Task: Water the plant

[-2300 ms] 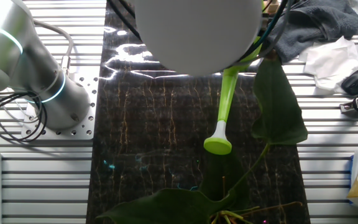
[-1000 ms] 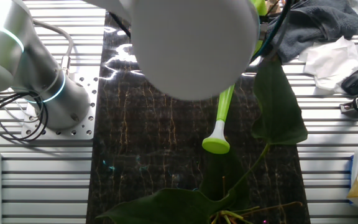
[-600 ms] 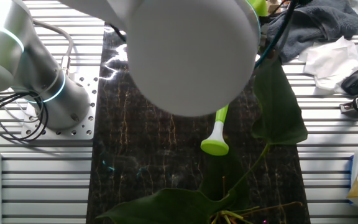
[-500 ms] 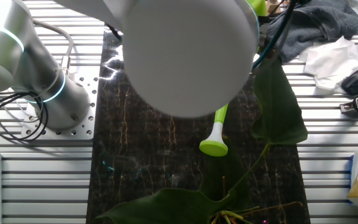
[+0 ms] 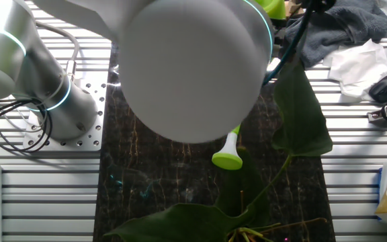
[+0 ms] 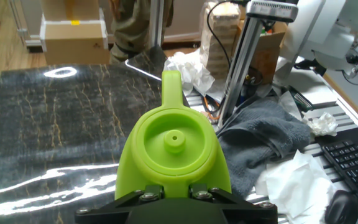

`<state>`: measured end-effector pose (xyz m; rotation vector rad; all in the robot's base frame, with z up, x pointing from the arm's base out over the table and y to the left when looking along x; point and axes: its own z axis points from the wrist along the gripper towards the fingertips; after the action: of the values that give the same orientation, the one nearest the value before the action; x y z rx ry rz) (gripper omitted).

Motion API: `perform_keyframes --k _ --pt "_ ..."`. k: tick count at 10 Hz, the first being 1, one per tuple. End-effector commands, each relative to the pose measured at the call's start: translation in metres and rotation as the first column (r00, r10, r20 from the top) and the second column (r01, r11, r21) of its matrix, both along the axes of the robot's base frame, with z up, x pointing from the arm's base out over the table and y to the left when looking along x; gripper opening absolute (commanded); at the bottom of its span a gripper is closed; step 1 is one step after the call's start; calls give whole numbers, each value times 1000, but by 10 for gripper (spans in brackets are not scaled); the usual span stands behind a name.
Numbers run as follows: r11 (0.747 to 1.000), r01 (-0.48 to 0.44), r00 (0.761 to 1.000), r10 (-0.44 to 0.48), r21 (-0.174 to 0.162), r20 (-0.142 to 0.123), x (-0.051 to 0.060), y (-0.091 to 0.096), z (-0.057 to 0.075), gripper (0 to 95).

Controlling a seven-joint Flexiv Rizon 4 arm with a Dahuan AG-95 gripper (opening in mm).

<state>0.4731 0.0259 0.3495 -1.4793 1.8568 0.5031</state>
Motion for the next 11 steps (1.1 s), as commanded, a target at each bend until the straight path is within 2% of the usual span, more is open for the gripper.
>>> perform_keyframes --k 1,7,11 --pt "1000 0 1000 0 13 2 0 0 1 0" --pt "999 6 1000 -6 45 11 2 2 2 0" --pt "999 9 1000 -10 43 16 4 4 3 0"
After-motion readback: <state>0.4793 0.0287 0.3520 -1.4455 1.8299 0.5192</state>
